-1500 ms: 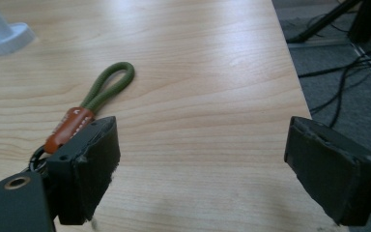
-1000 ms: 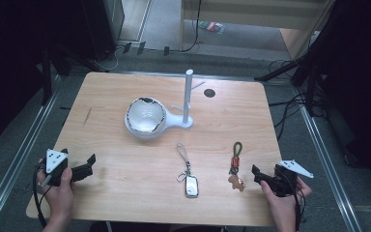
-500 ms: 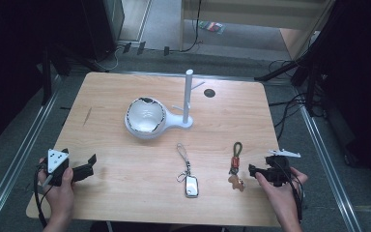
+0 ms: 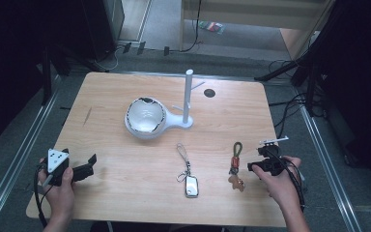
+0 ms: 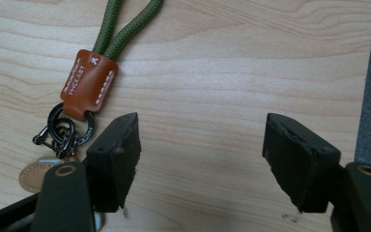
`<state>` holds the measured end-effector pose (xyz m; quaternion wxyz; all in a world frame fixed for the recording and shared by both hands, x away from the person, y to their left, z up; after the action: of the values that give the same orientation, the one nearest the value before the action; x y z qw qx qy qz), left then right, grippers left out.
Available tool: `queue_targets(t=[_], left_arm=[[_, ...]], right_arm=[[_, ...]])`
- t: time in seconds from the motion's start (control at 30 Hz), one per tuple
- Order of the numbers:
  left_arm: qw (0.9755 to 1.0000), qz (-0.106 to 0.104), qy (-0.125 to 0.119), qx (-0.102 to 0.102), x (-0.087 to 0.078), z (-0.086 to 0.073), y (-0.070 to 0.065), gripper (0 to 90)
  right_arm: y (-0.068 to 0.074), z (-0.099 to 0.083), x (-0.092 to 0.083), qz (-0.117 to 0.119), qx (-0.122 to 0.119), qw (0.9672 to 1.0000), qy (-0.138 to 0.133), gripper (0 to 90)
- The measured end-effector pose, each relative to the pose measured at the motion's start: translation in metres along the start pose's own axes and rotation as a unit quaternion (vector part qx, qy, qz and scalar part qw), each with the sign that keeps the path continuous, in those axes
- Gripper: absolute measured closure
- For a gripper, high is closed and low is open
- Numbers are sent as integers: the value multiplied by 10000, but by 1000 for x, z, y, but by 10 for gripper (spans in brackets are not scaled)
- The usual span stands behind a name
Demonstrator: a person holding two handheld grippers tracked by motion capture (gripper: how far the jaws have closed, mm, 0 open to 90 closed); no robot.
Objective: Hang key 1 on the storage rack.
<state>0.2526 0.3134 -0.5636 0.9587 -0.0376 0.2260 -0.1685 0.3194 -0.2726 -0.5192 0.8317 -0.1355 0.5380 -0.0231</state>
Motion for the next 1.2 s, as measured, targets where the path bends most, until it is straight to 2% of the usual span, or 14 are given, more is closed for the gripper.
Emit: queue_targets(t=[0.1, 0.2, 0.27, 0.4, 0.43, 0.47, 0.6, 0.63, 0.77, 0.87, 1.2], left_arm=[[10000, 3, 9, 12, 0, 0, 0, 0], [10000, 4, 14, 19, 0, 0, 0, 0], [10000, 3, 14, 21, 0, 0, 0, 0], [10000, 2, 7, 13, 0, 0, 0, 0], [10000, 3, 7, 10, 0, 0, 0, 0], [10000, 1, 8, 6, 0, 0, 0, 0], [10000, 0, 1, -23, 0, 0, 0, 0], [10000, -2, -2, -29, 0, 0, 0, 0], [10000, -8, 1, -27, 0, 0, 0, 0], [10000, -15, 4, -35, 0, 0, 1, 0], [10000, -10, 6, -28, 0, 0, 0, 0]], right_arm=[[2, 6, -1, 70, -76, 9999, 76, 337], [3, 8, -1, 33, -53, 9999, 142, 389], [5, 10, 0, 62, -32, 9998, 183, 390], [11, 15, 0, 140, 2, 9996, 252, 423], [14, 16, -1, 158, 5, 9995, 276, 458], [19, 18, -2, 206, -31, 9992, 331, 465], [24, 21, -3, 92, -74, 9993, 353, 473], [27, 24, -5, 195, 93, 9991, 374, 480], [31, 27, -5, 227, 102, 9989, 400, 488], [39, 31, -5, 247, 126, 9981, 554, 499], [55, 39, -1, 108, -50, 9979, 641, 552]])
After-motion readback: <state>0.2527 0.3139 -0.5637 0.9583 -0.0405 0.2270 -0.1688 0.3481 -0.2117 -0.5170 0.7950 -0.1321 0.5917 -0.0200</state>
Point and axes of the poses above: each handheld gripper's, and its own axes: x roughly forward along the jaws, z roughly out of its top, y roughly to its left, the point moved 3 cm from there along x, roughly forward along the jaws, and after that the axes turned 13 degrees about -z, right-handed, at the moved point
